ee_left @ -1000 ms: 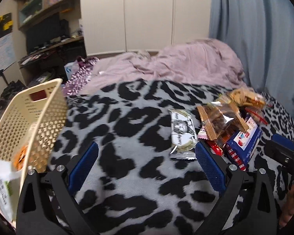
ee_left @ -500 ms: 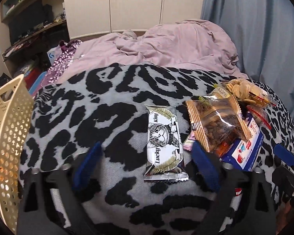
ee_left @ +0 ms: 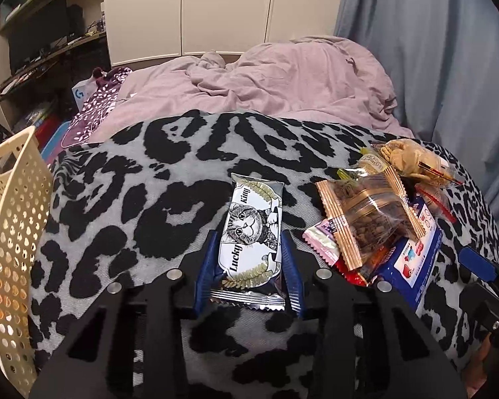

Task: Organize snacks
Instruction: 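Grasp the brown cookie pack with the right gripper, then carry the cat-printed bar to the basket and release it with the left gripper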

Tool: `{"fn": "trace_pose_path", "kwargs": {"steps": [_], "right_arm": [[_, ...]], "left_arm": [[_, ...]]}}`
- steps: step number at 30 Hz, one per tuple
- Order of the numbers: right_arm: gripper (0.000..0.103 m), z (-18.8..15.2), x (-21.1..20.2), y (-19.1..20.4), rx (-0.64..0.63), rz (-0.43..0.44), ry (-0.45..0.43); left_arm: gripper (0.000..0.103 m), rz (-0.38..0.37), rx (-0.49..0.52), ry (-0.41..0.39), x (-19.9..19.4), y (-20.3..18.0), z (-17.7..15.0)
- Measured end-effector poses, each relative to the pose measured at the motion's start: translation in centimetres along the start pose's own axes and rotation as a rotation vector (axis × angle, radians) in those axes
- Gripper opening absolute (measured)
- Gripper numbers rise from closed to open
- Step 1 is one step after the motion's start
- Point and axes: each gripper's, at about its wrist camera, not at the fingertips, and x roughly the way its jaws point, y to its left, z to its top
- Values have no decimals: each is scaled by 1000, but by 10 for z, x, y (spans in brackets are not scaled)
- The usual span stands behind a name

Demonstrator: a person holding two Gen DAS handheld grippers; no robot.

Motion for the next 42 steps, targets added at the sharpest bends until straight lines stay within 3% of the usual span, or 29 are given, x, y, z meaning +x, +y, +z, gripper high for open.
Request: {"fn": "trace_pose_path", "kwargs": {"steps": [15, 23, 31, 33, 34, 42], "right_arm": [[88, 24, 14, 45, -127, -42, -6], [88, 47, 62, 67, -167, -66, 54], [88, 49, 99, 81, -212, -153, 118], [80, 48, 103, 80, -216, -172, 125], [71, 47, 104, 80, -219, -179, 131], [61, 43, 96, 81, -219, -158, 119]], "left_arm": [[38, -28, -45, -110, -46, 24, -17], [38, -45, -79, -154, -69, 41, -27], [38, -47, -107, -210, -91, 58, -28], [38, -47, -119, -219, -94, 62, -28], [38, -45, -128, -224, -96, 65, -28], [38, -37, -173, -251, -106, 80, -28]]}}
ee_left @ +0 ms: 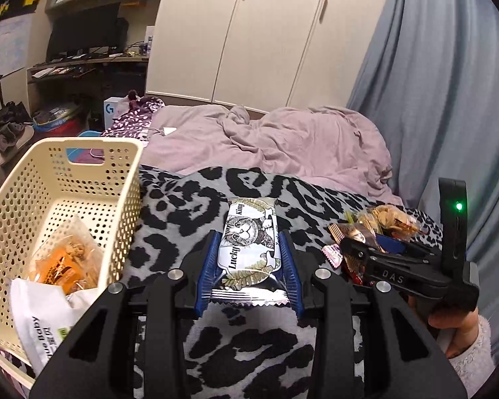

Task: Organize snacks
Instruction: 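Carry the cat-printed bar to the basket and release it with the left gripper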

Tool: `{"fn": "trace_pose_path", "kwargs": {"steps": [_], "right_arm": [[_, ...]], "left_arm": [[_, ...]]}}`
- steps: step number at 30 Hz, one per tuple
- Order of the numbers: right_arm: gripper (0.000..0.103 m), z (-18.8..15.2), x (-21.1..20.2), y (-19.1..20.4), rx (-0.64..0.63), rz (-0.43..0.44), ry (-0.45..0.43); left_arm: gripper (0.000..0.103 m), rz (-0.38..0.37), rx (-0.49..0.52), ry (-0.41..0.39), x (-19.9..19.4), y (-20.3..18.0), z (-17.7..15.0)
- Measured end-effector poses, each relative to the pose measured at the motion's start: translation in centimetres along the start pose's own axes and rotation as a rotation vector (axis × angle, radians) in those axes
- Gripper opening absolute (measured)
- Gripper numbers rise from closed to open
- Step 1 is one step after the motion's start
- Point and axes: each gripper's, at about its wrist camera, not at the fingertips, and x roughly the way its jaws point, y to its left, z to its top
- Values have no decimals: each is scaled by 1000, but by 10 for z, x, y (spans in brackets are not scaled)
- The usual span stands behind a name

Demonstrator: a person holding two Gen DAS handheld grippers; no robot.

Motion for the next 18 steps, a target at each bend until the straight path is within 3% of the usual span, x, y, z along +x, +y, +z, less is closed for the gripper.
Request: {"fn": "trace_pose_path", "kwargs": {"steps": [5, 18], "right_arm": [[59, -4, -9, 2, 22, 29, -14], [58, -3, -38, 19, 31, 100, -78]], "left_arm": [[38, 21, -31, -41, -15, 12, 4], [38, 172, -125, -128, -52, 71, 8]]}}
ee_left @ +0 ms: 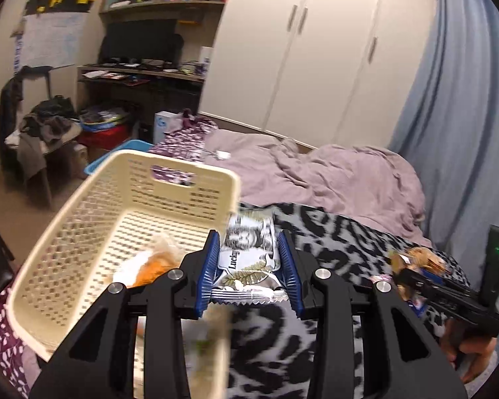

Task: Organize snacks
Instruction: 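Carry the cat-printed bar to the basket and release it with the left gripper, then carry the brown cookie pack over the basket and open the right gripper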

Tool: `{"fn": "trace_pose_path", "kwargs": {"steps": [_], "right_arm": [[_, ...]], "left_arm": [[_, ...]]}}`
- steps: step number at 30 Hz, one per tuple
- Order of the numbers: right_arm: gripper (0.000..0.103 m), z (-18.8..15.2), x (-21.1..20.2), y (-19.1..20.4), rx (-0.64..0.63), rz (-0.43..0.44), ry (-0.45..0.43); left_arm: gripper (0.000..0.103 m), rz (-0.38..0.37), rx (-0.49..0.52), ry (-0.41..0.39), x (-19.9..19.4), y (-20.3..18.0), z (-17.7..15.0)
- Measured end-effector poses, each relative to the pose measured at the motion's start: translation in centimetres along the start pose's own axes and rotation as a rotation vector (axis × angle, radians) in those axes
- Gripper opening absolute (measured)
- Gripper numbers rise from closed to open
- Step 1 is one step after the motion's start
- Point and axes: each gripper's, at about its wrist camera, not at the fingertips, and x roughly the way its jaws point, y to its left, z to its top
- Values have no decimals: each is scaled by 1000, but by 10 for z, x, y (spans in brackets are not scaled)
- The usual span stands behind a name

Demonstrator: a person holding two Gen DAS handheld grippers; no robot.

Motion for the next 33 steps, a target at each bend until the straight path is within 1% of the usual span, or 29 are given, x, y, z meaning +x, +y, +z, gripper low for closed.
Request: {"fn": "trace_pose_path", "kwargs": {"steps": [4, 8, 15, 18, 19, 20, 22, 24, 25, 26, 28, 30, 32, 33], "right_arm": [[58, 2, -3, 10, -16, 22, -8], [58, 2, -5, 22, -33, 42, -10], [58, 2, -4, 43, -61, 85, -7], [58, 3, -3, 56, -82, 108, -3], [58, 3, -3, 60, -88, 114, -3], [58, 2, -2, 64, -94, 122, -2], [58, 2, -1, 72, -107, 137, 0], [58, 2, 1, 80, -119, 152, 2], [58, 2, 2, 84, -123, 160, 5], [58, 2, 3, 88, -129, 170, 8], [58, 1, 3, 97, -141, 185, 10], [58, 0, 5, 110, -159, 206, 13], [58, 0, 5, 121, -176, 224, 12], [58, 1, 5, 129, -187, 238, 10]], "left_arm": [[38, 60, -25, -17, -5, 21, 1], [38, 94, -60, -10, -8, 42, -1], [38, 122, -94, -6, -14, 63, -7], [41, 130, -109, -5, -15, 70, -10], [47, 136, -111, -4, -15, 72, -11], [58, 149, -113, -7, -16, 74, -13], [67, 188, -110, -28, -19, 75, -15], [70, 222, -94, -44, -22, 76, -16], [75, 231, -90, -48, -23, 77, -17], [83, 245, -86, -54, -24, 78, -18], [88, 280, -80, -76, -28, 78, -19], [90, 320, -69, -94, -32, 80, -20], [94, 348, -59, -108, -36, 83, -21], [95, 359, -54, -114, -38, 83, -21]]}}
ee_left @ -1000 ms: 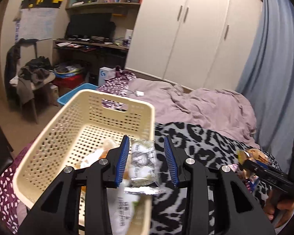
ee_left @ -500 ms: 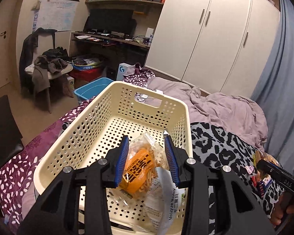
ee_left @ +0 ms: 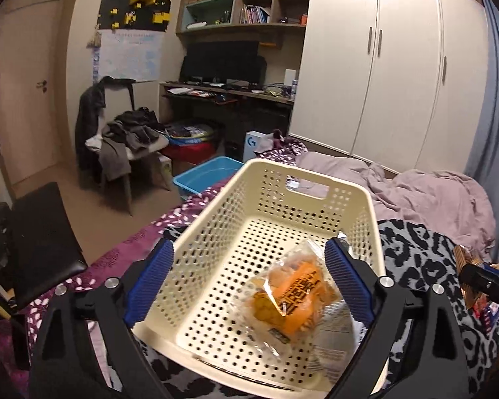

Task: Organize snacks
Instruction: 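Carry the brown cookie pack over the basket and open the right gripper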

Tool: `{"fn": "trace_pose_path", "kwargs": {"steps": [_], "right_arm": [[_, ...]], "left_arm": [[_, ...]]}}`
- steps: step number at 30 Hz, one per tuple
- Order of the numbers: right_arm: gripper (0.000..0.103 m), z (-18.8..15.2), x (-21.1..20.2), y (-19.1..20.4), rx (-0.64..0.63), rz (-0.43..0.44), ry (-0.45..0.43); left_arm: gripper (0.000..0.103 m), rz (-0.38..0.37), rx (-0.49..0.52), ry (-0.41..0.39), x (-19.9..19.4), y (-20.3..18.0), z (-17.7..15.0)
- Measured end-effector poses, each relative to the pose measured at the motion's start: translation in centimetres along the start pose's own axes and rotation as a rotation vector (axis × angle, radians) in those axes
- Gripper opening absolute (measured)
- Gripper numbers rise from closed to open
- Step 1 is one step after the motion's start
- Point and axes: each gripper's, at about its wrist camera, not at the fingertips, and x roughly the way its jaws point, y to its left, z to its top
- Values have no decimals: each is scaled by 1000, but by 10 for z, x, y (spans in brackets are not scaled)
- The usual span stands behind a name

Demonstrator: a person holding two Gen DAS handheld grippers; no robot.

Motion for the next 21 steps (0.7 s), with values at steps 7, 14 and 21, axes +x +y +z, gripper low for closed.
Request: {"fn": "trace_pose_path", "kwargs": {"steps": [7, 14, 21], "right_arm": [[58, 10, 11, 39, -56, 68, -7], [58, 17, 24, 76, -109, 117, -7], [58, 21, 43, 104, -138, 148, 10]], "left_arm": [[95, 72, 25, -25, -6, 11, -2], [95, 99, -12, -19, -7, 30, -5], [95, 140, -10, -28, -9, 40, -9]]}}
